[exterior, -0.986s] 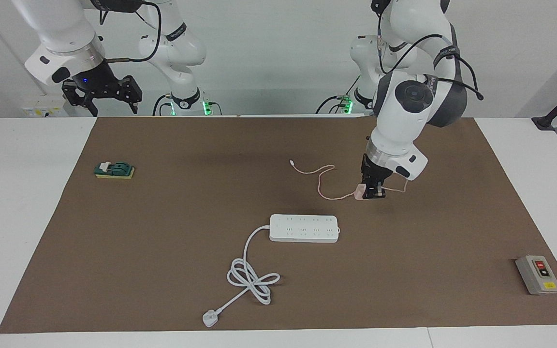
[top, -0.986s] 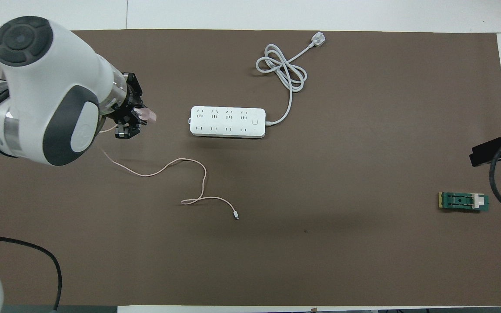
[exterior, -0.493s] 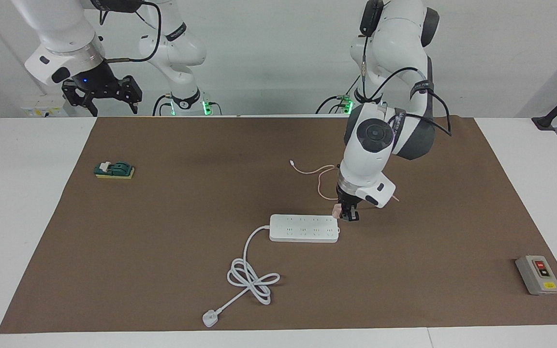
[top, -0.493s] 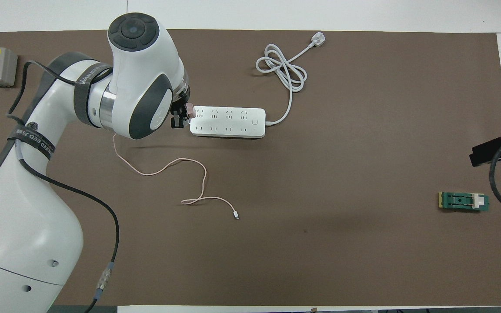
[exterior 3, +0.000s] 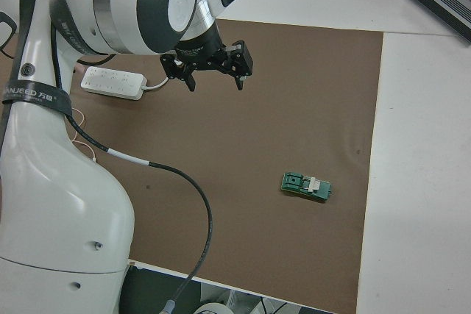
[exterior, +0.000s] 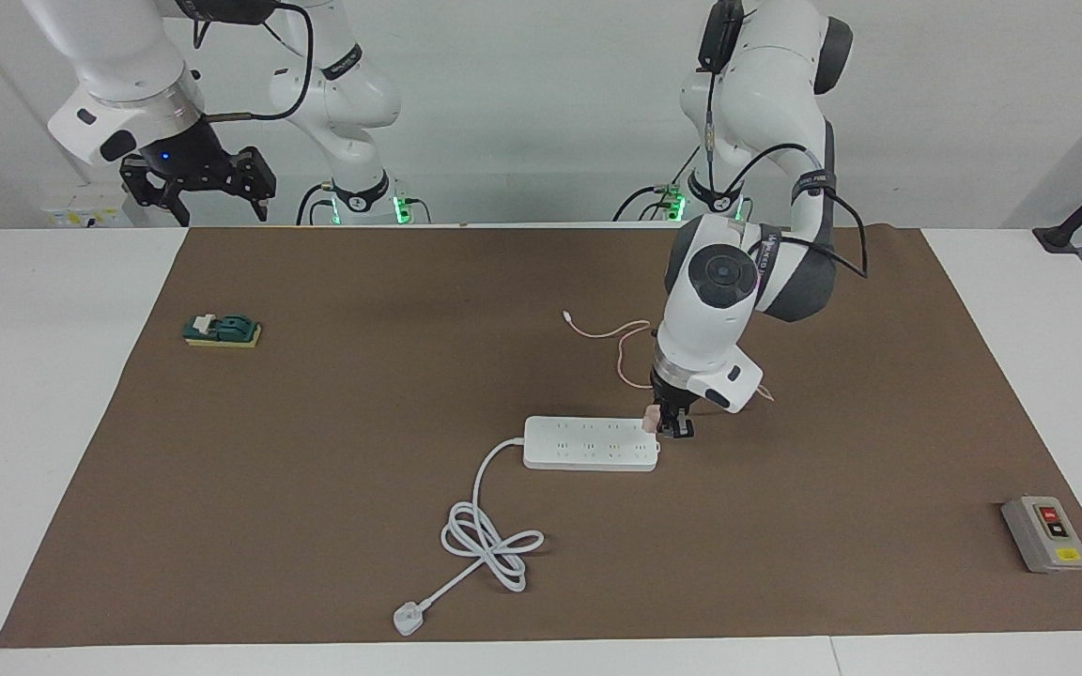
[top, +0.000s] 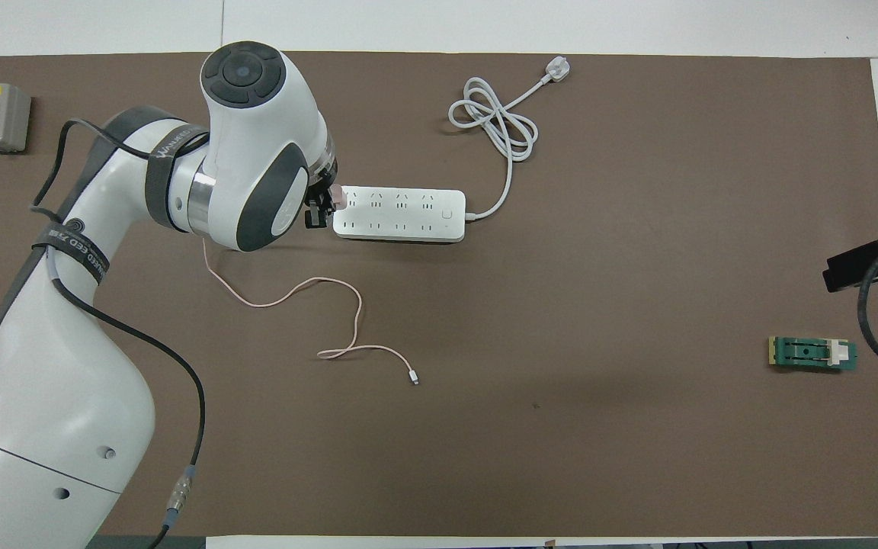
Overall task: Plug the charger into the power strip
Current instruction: 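Move the charger with the left gripper to the power strip socket, then push the pink charger into the socket with the left gripper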
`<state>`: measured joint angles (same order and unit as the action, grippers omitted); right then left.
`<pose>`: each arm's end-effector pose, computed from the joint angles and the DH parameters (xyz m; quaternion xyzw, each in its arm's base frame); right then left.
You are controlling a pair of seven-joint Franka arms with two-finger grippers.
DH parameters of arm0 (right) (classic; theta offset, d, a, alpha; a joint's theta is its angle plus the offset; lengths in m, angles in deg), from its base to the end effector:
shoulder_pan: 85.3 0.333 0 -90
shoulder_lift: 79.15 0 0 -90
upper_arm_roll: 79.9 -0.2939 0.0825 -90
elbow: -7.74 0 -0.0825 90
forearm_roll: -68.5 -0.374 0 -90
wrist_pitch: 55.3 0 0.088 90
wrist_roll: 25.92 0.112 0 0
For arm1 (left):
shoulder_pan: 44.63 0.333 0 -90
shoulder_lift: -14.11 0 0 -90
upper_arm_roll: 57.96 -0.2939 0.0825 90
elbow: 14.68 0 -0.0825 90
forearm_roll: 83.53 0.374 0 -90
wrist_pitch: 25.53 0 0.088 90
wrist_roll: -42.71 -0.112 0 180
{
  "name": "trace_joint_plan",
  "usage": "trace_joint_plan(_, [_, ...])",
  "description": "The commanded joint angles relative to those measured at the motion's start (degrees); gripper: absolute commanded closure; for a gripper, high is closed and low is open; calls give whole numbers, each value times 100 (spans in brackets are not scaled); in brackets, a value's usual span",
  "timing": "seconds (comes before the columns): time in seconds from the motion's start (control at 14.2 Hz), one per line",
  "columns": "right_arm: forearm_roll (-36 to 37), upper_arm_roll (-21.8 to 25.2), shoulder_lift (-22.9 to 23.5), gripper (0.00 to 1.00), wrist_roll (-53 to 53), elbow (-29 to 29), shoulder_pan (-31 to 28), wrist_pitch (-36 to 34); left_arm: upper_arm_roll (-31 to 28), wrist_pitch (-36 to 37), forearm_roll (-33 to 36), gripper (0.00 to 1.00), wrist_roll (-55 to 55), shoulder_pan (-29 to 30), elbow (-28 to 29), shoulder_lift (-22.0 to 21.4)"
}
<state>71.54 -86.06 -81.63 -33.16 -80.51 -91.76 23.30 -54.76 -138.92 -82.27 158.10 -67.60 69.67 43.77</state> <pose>0.5100 -0.0081 0.6180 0.9960 0.0566 -0.0644 0.0244 0.6126 -0.2931 0.3582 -0.7125 -0.7017 0.0052 0.0035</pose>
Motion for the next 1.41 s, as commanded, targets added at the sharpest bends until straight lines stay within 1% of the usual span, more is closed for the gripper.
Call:
trace_joint_plan(0.0, [39,-78,37,0,64,80,-74,15,-66,-446,111,100,-7,-76,704,-399])
trace_joint_plan(0.14, [39,-78,37,0,64,80,-74,15,-66,-500,111,100,-34,-85,837,-452])
trace_joint_plan(0.49, [39,-78,37,0,64,80,-65,23,-48,-605,111,100,-34,-137,916,-470])
trace_joint_plan(1.34, [30,-87,29,0,64,62,-65,15,-57,-694,199,100,-148,-208,934,-382])
